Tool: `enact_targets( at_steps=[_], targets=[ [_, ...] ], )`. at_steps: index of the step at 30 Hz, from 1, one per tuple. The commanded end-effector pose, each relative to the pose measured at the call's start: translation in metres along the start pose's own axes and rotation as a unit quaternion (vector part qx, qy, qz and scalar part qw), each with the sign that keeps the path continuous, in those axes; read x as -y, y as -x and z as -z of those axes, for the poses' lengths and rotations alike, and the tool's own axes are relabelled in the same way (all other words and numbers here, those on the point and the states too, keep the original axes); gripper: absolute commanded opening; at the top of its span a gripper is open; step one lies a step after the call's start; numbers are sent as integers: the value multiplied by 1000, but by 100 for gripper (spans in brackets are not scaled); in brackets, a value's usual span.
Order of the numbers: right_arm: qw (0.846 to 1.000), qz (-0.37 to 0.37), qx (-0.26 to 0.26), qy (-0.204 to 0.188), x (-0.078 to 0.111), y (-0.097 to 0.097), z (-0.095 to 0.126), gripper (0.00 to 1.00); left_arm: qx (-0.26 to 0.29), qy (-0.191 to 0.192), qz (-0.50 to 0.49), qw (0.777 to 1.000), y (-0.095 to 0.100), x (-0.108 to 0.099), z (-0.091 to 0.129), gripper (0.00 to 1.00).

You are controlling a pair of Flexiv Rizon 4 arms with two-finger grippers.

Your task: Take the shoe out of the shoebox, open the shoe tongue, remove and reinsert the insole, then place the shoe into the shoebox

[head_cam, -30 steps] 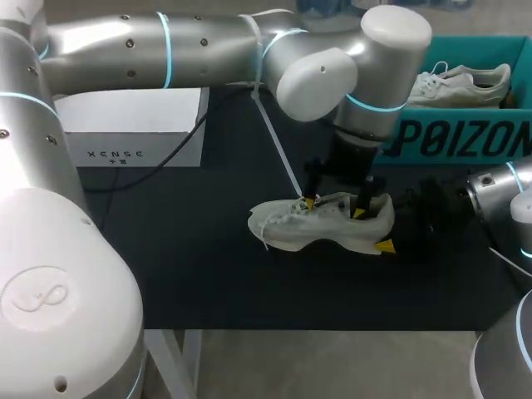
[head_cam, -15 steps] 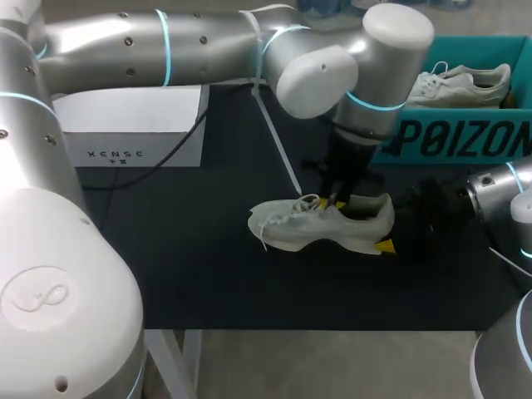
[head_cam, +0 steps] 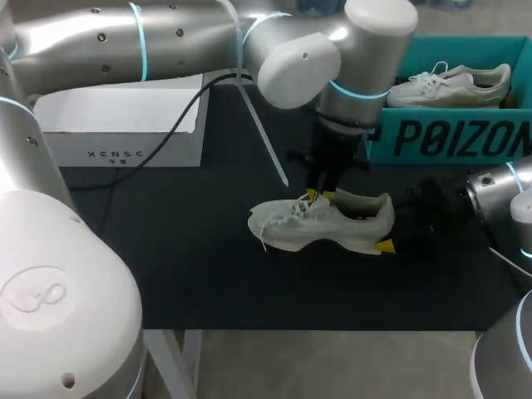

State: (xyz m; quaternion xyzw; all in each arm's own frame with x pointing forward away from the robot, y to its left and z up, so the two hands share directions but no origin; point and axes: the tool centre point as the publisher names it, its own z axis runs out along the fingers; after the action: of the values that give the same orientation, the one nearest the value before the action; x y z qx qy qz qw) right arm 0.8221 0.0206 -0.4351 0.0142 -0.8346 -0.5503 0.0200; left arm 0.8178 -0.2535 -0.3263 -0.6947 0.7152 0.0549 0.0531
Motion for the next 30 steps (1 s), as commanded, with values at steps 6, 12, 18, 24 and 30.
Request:
enact_targets(
  at_steps=[6,12,18,24,30],
  targets=[
    [1000,-1,1,-2,4,1,-4,0,-9,2,6,1000,7,-1,-2,47],
    [1000,-1,1,-2,4,1,-4,0,-7,4,-4,1000,-6,-2,-4,47],
    [1000,-1,1,-2,4,1,-4,0,-2,13,-10,1000,-14,-4,-13,45],
    [1000,-1,1,-2,4,1,-4,0,1,20,-9,1000,-16,-5,-19,27],
    [1000,-1,1,-2,4,1,-4,0,0,20,-5,1000,-14,-6,-17,0]
  ],
)
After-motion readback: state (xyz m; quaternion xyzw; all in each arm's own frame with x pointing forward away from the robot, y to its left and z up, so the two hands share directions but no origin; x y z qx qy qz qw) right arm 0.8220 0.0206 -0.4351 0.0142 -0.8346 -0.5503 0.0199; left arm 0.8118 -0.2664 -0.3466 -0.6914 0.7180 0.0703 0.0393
